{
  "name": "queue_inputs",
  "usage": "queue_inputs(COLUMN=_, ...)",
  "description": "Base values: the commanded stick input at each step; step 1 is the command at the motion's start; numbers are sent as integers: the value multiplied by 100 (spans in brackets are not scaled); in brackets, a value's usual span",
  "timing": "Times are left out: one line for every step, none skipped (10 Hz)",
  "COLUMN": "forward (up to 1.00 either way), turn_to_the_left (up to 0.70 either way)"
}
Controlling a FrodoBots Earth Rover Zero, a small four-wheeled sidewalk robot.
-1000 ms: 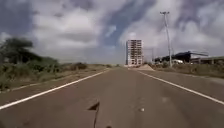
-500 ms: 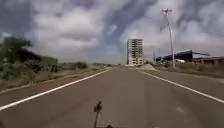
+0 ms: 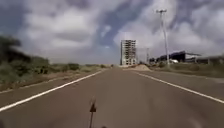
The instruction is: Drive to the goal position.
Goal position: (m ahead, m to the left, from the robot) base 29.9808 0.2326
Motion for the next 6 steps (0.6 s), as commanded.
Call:
queue_inputs(forward=100, turn_to_the_left=0)
queue_inputs(forward=100, turn_to_the_left=0)
queue_inputs(forward=100, turn_to_the_left=0)
queue_inputs(forward=100, turn_to_the_left=0)
queue_inputs(forward=100, turn_to_the_left=0)
queue_inputs(forward=100, turn_to_the_left=0)
